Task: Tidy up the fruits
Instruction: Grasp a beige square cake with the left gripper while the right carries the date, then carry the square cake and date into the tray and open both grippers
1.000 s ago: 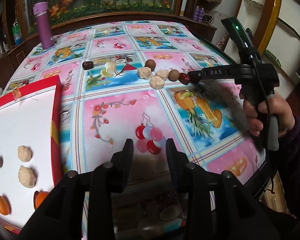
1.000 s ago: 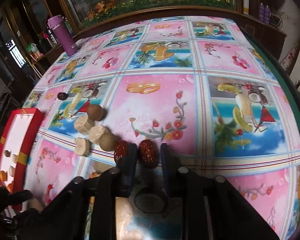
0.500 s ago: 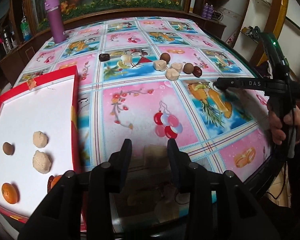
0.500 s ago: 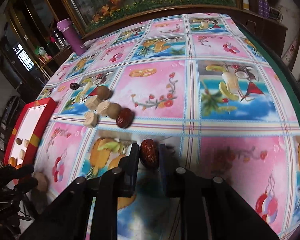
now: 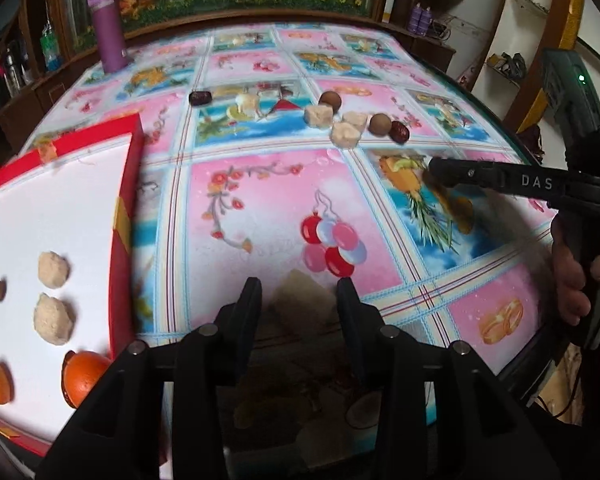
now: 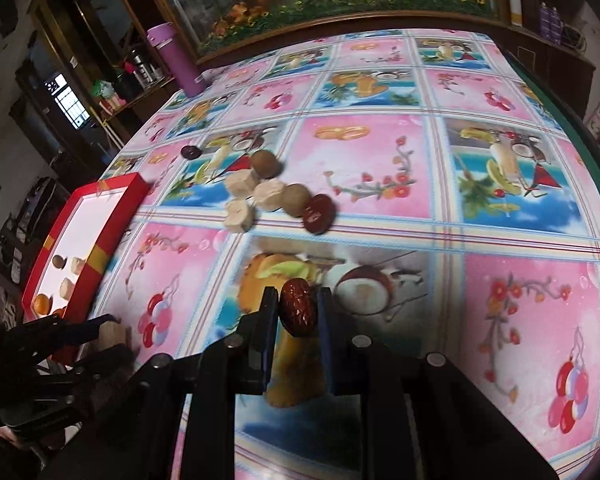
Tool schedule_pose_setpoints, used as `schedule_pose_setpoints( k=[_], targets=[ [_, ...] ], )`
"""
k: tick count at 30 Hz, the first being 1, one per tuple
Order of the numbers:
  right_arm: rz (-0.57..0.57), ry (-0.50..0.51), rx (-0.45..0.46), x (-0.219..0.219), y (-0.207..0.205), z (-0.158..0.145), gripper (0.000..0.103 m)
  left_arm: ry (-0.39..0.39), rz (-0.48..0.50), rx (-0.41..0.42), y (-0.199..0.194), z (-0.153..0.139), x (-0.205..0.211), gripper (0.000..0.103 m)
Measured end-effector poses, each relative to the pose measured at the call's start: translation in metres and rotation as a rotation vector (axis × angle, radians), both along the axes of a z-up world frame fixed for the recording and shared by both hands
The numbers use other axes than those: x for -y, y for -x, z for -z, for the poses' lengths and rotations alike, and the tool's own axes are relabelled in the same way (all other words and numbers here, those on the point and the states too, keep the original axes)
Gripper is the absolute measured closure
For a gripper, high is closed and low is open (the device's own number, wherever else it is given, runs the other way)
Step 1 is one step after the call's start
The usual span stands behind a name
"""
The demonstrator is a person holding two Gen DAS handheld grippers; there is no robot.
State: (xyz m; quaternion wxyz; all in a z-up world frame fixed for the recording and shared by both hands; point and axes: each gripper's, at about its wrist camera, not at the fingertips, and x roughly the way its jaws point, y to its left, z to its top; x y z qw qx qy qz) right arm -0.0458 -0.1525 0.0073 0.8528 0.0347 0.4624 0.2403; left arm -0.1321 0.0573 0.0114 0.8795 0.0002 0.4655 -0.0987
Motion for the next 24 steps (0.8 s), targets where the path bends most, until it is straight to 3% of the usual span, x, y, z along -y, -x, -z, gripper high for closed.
schedule_pose_setpoints(
  k=[5, 11, 18, 24],
  targets=[
    [-0.053, -0.005, 0.016, -0.020, 0.009, -0.008, 0.085, 0.032, 0.008, 0.030, 0.004, -0.007, -0.001, 0.070],
    [-0.157, -0.029, 0.079, -0.065, 0.029, -0.031, 0.085, 0.037, -0.042, 0.167, 0.023, -0.048, -0.021, 0.069],
    [-0.283, -0.089, 0.115, -0.135, 0.048, -0.048, 0.086, -0.031, -0.251, 0.296, 0.044, -0.083, -0.093, 0.069],
    [-0.412, -0.072, 0.115, -0.210, 0.068, -0.043, 0.086, -0.110, -0.411, 0.290, 0.047, -0.074, -0.153, 0.069]
  ],
)
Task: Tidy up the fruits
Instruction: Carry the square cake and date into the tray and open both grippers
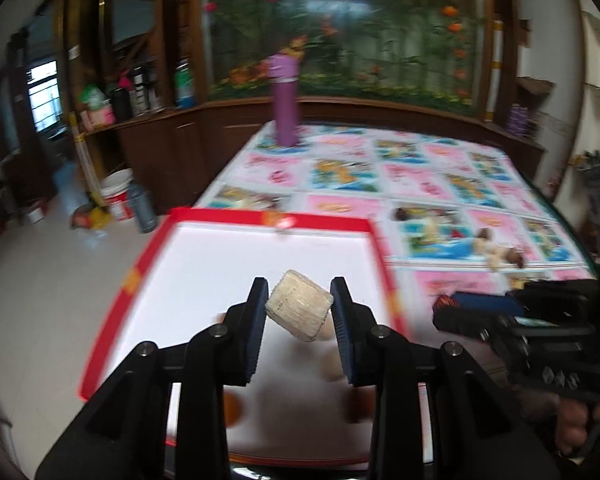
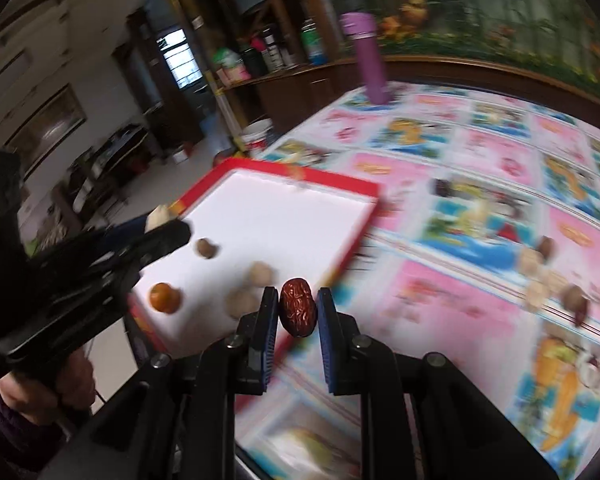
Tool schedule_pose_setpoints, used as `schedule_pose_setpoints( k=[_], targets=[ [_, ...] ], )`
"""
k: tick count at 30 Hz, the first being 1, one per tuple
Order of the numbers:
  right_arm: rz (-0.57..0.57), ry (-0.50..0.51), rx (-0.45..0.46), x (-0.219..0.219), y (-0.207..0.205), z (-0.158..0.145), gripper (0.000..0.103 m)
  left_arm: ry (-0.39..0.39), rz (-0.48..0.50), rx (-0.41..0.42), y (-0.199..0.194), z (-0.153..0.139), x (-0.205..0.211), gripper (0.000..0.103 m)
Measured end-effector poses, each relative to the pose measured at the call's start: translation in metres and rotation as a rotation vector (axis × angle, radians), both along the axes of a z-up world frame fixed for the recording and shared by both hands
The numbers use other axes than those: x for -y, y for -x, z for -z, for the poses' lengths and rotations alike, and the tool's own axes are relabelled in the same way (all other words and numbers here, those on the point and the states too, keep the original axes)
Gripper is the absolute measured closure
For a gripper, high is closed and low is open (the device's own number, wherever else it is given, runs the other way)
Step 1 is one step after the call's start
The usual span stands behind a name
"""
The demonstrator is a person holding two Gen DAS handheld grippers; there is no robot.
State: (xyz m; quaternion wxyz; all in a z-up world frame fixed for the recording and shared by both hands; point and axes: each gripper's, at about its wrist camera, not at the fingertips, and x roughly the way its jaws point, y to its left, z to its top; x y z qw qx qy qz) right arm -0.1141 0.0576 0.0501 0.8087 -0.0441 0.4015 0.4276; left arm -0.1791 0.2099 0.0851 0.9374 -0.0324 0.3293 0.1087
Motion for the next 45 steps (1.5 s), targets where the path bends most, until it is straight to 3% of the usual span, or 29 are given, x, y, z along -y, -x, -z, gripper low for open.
schedule_pose_setpoints(
  k=[8, 26, 29, 30, 33, 39, 43, 45],
  targets=[
    [-0.033, 0.060, -0.039, -0.046, 0.008, 0.026, 0.085, 0.042, -0.040, -0.080, 0.004, 0.030, -0.031, 0.069],
    [-0.057, 0.103, -0.050, -0.048, 0.021, 0.034, 0.083, 0.046, -0.086, -0.147, 0.002, 0.044, -0.036, 0.069],
    [-0.060, 0.096, -0.056, -0.044, 0.021, 0.031, 0.068, 0.052, -0.084, -0.150, 0.001, 0.043, -0.035, 0.068],
    [-0.056, 0.088, -0.055, -0.042, 0.020, 0.030, 0.062, 0.052, -0.084, -0.151, 0.001, 0.042, -0.034, 0.065],
    [-0.056, 0.063, -0.054, -0.035, 0.019, 0.024, 0.060, 0.035, -0.091, -0.138, 0.002, 0.037, -0.030, 0.048],
    [-0.022, 0.006, -0.046, -0.013, 0.010, 0.011, 0.060, 0.003, -0.076, -0.096, 0.001, 0.020, -0.017, 0.045],
    [0.024, -0.021, -0.046, 0.011, -0.002, 0.008, 0.060, -0.020, -0.038, -0.069, -0.004, 0.009, 0.002, 0.032],
    [0.058, -0.031, -0.048, 0.028, -0.010, 0.009, 0.060, -0.032, -0.007, -0.059, -0.006, 0.004, 0.015, 0.032]
  ],
)
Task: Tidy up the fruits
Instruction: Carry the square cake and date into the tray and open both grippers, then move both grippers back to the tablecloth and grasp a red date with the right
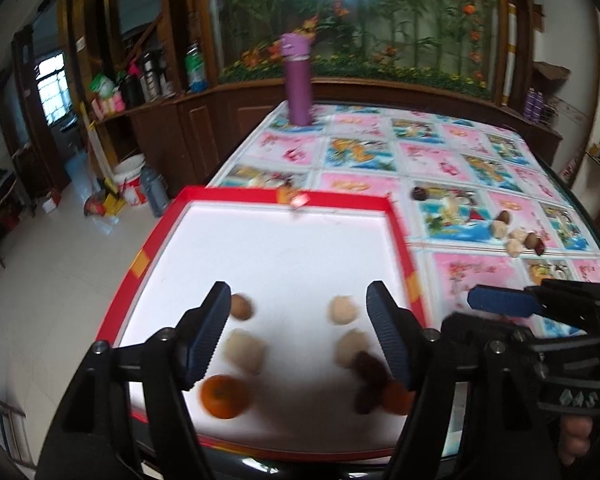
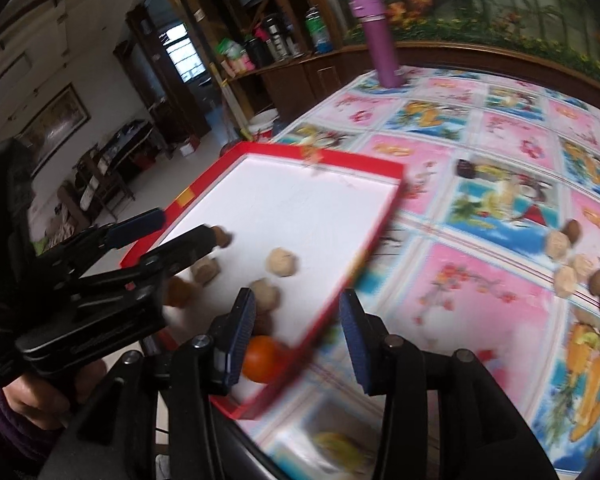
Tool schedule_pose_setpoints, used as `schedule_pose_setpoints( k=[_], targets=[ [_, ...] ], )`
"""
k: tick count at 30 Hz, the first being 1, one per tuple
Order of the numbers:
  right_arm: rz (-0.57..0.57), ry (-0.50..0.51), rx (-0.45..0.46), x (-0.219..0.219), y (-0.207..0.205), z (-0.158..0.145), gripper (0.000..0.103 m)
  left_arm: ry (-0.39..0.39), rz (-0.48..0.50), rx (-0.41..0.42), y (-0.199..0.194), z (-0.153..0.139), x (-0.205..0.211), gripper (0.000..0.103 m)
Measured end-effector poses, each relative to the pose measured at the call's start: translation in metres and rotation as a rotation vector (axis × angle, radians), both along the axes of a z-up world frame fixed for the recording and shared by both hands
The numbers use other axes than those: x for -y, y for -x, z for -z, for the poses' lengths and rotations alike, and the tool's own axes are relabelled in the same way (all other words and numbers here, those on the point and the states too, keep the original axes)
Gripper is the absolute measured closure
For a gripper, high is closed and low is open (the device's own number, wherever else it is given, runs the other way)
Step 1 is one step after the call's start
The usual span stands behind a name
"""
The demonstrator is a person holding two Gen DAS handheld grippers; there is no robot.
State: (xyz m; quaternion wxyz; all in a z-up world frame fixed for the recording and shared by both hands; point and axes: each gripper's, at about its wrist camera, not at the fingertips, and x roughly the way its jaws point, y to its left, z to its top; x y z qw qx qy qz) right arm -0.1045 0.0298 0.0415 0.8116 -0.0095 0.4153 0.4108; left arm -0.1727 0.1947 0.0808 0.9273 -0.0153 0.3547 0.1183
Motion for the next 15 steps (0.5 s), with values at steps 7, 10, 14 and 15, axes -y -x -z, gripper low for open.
schedule_pose_setpoints(
  k=[7, 10, 14, 15],
  targets=[
    [0.145, 0.019, -0.005, 0.075, -0.024, 0.009, 0.060, 0.024, 0.165, -0.002, -0.025, -0.008, 0.061, 0.027],
    [0.224, 0.033, -0.021, 0.114, -0.036, 0.014, 0.060, 0.036, 0.236, -0.021, -0.041, -0.004, 0.090, 0.027],
    [0.324, 0.064, -0.040, 0.157, -0.055, 0.020, 0.060, 0.048, 0.306, -0.050, -0.066, 0.009, 0.124, 0.027],
    [0.349, 0.072, -0.050, 0.166, -0.063, 0.022, 0.060, 0.055, 0.322, -0.060, -0.075, 0.014, 0.133, 0.027]
  ],
)
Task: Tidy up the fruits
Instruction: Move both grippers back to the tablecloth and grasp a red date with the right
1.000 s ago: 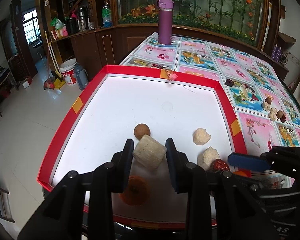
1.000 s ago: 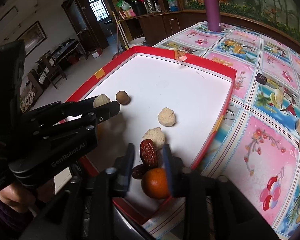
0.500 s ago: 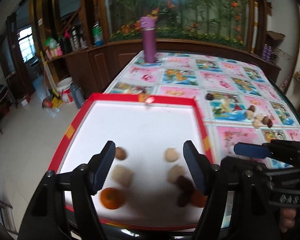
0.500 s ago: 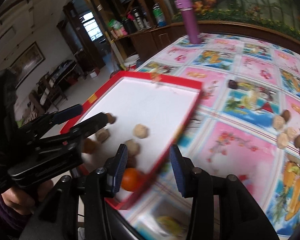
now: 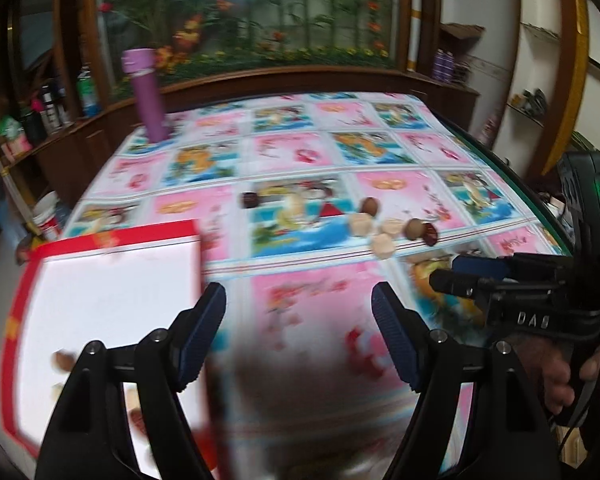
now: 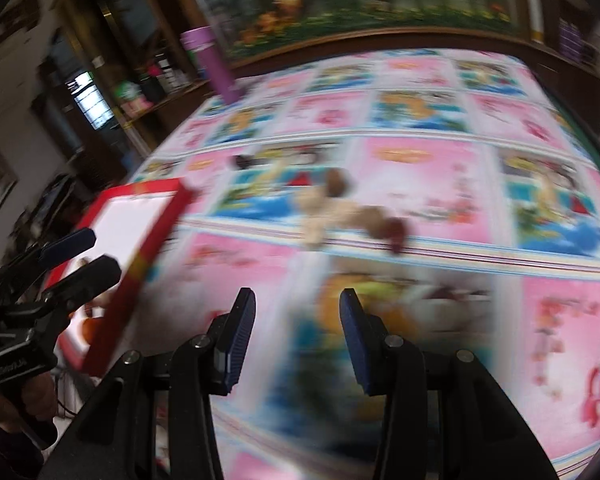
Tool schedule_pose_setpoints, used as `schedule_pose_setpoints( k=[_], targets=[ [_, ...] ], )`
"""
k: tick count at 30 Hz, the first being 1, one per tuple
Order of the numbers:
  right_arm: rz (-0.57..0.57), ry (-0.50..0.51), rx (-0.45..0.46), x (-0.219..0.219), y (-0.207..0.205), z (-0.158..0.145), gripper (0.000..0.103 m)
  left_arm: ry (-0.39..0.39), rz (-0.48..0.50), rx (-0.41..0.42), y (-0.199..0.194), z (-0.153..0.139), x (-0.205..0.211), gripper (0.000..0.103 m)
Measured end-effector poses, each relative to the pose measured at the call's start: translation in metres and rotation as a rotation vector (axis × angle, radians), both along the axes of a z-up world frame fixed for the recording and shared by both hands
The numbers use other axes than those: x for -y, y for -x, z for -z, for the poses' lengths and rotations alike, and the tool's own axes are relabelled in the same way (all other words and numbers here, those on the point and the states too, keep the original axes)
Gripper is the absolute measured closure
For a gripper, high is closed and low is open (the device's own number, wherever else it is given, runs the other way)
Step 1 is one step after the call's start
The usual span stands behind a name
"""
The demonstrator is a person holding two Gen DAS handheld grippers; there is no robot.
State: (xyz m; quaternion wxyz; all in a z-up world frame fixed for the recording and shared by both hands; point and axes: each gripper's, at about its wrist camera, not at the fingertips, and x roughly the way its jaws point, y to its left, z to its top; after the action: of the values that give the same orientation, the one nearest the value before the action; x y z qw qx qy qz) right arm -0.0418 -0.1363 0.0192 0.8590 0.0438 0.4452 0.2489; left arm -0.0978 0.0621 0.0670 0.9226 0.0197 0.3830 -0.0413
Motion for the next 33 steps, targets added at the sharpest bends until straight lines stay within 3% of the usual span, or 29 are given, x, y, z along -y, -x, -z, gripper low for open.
schedule_pose_setpoints(
  k=[4, 10, 15, 23, 27, 33],
  targets=[
    [0.047, 0.033, -0.001, 0.016, -0.020, 0.003, 0.060, 0.034, 0.043, -0.062, -0.028, 0.016, 0.021, 0.027],
    [0.037, 0.083, -0.005, 0.011, -0.040, 0.010, 0.061, 0.024, 0.073, -0.098, -0.057, 0.030, 0.043, 0.027],
    [0.033, 0.098, -0.005, 0.007, -0.046, 0.014, 0.072, 0.027, 0.086, -0.130, -0.072, 0.041, 0.050, 0.030],
    [0.028, 0.106, 0.008, 0.006, -0.052, 0.015, 0.076, 0.030, 0.089, -0.160, -0.087, 0.053, 0.053, 0.034],
    [0.014, 0.128, 0.023, 0.002, -0.052, 0.015, 0.076, 0.031, 0.092, -0.174, -0.093, 0.060, 0.054, 0.045],
    [0.007, 0.139, 0.037, 0.001, -0.052, 0.015, 0.076, 0.028, 0.098, -0.157, -0.094, 0.060, 0.054, 0.050]
  ],
)
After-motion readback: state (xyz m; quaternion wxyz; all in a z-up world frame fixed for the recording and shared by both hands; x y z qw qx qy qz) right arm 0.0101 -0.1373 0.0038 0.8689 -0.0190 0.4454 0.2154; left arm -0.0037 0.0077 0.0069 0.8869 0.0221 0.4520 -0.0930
